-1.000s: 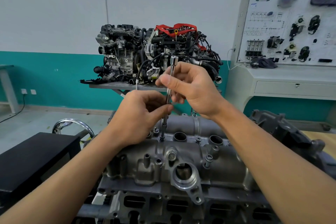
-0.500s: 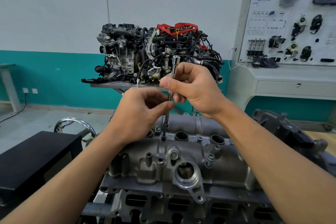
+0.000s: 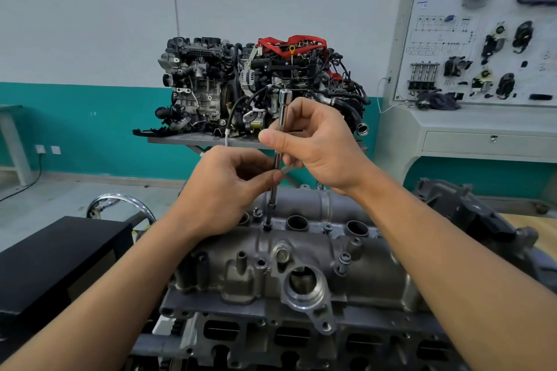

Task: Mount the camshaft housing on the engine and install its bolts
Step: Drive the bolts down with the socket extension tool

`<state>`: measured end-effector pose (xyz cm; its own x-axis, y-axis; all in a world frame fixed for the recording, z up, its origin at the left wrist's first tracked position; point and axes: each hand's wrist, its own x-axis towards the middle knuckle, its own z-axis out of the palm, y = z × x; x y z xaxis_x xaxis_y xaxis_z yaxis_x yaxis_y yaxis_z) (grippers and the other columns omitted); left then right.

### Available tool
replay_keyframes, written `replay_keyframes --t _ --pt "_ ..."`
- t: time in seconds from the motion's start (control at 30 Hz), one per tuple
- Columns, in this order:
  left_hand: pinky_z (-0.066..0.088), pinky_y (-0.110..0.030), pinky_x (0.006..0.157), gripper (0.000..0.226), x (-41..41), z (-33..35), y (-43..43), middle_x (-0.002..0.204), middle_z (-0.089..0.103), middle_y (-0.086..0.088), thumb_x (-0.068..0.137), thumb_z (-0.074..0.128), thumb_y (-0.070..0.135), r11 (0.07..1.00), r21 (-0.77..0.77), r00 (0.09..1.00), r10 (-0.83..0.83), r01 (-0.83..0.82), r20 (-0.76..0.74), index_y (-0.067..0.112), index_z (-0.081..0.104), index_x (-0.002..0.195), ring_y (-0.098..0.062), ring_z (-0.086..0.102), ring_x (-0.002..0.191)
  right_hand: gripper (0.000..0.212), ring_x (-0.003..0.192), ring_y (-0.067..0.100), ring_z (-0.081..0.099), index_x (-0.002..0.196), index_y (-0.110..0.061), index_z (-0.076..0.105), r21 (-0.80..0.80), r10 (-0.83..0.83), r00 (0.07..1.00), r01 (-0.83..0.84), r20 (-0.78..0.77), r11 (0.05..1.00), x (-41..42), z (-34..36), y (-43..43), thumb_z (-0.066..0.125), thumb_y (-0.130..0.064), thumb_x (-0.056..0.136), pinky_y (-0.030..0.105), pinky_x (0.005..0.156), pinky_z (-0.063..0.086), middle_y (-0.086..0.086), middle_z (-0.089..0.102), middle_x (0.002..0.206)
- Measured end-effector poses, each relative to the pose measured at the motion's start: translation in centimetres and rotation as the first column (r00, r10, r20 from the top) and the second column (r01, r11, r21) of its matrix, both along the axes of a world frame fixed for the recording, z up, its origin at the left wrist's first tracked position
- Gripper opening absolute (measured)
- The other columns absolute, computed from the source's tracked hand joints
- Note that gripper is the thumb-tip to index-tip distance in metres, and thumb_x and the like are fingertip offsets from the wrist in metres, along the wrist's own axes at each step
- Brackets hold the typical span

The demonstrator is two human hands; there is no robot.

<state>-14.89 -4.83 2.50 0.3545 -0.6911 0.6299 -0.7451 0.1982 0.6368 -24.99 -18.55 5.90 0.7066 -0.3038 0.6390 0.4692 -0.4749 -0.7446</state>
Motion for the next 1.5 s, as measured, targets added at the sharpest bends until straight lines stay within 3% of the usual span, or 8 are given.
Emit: replay_keyframes --t 0.13,0.43,0.6,0.77,0.93,1.1,1.33,1.5 --pt "0.041 -0.001 0.065 0.021 -0.27 0.06 0.42 0.077 0.074 0.023 0.098 0.058 0.009 0.993 0.106 0.997 -0.059 0.053 0.057 0.022 0.074 0.094 0.014 0.062 0.068 0.015 0.047 0.015 0.05 0.101 -0.007 0.063 0.015 0.094 0.994 -0.094 -0.059 0.996 -0.29 0.33 0.06 0.06 -0.018 0.092 0.029 0.048 0.04 0.01 0.073 0.091" --pt "0.054 -0.036 0.065 0.012 -0.11 0.22 -0.06 0.072 0.075 -0.005 0.083 0.079 0.026 0.999 0.006 0.999 0.041 -0.041 0.007 0.014 0.076 0.08 -0.026 0.068 0.067 0.028 0.041 0.014 0.051 0.076 -0.004 0.051 -0.005 -0.023 1.0 0.023 0.017 1.0 0.34 -0.13 0.07 0.078 -0.011 0.081 0.023 0.039 0.042 0.007 0.065 0.066" --pt "0.042 -0.004 0.065 0.021 -0.17 0.0 0.43 0.082 0.076 0.018 0.099 0.057 0.013 0.993 0.112 0.995 -0.051 0.041 0.081 0.024 0.073 0.091 0.01 0.065 0.072 0.01 0.044 0.014 0.052 0.101 0.0 0.064 -0.009 0.118 0.991 -0.119 -0.063 0.993 -0.36 0.18 0.03 0.062 -0.006 0.092 0.028 0.048 0.044 0.018 0.073 0.093" --pt "0.054 -0.038 0.078 0.016 -0.21 -0.08 0.02 0.088 0.076 -0.003 0.096 0.062 0.031 0.991 0.128 0.997 -0.037 0.028 0.063 0.021 0.074 0.094 -0.017 0.07 0.082 0.018 0.038 0.013 0.048 0.077 0.007 0.055 -0.003 0.038 0.999 -0.038 -0.03 0.999 -0.09 -0.03 0.21 0.07 0.001 0.086 0.023 0.038 0.041 0.024 0.071 0.082" --pt "0.041 -0.015 0.05 0.015 0.08 -0.01 -0.06 0.059 0.068 0.004 0.086 0.076 0.024 1.0 0.023 0.999 0.016 -0.017 0.039 0.017 0.071 0.074 0.002 0.051 0.05 0.027 0.037 0.013 0.049 0.082 0.012 0.052 0.017 0.008 1.0 -0.008 -0.025 1.0 0.14 -0.19 0.26 0.075 -0.004 0.083 0.023 0.037 0.041 0.017 0.07 0.08" --pt "0.04 -0.002 0.061 0.018 -0.14 -0.08 0.22 0.071 0.071 0.024 0.099 0.057 0.012 0.993 0.115 0.99 -0.008 -0.008 0.141 0.016 0.074 0.094 0.014 0.06 0.064 0.013 0.049 0.018 0.055 0.101 0.004 0.065 -0.036 0.07 0.992 -0.074 -0.101 0.997 -0.5 0.12 0.18 0.054 -0.002 0.098 0.027 0.049 0.043 0.016 0.073 0.101" --pt "0.055 -0.043 0.074 0.01 -0.11 0.07 -0.05 0.081 0.077 -0.007 0.085 0.076 0.026 1.0 0.022 1.0 0.02 -0.021 0.015 0.017 0.076 0.088 -0.032 0.07 0.081 0.022 0.039 0.015 0.055 0.078 -0.006 0.053 -0.01 -0.011 0.999 0.01 -0.036 1.0 0.23 -0.17 0.26 0.072 0.002 0.085 0.019 0.039 0.04 0.021 0.062 0.067" --pt "0.049 -0.017 0.057 0.006 0.11 -0.01 0.0 0.072 0.076 0.002 0.088 0.074 0.018 1.0 0.013 1.0 0.006 -0.006 0.002 0.015 0.077 0.084 -0.006 0.067 0.064 0.011 0.044 0.013 0.056 0.084 -0.004 0.06 -0.02 0.02 0.999 -0.021 -0.048 1.0 0.06 -0.04 0.45 0.07 -0.006 0.089 0.018 0.042 0.042 0.011 0.069 0.07"
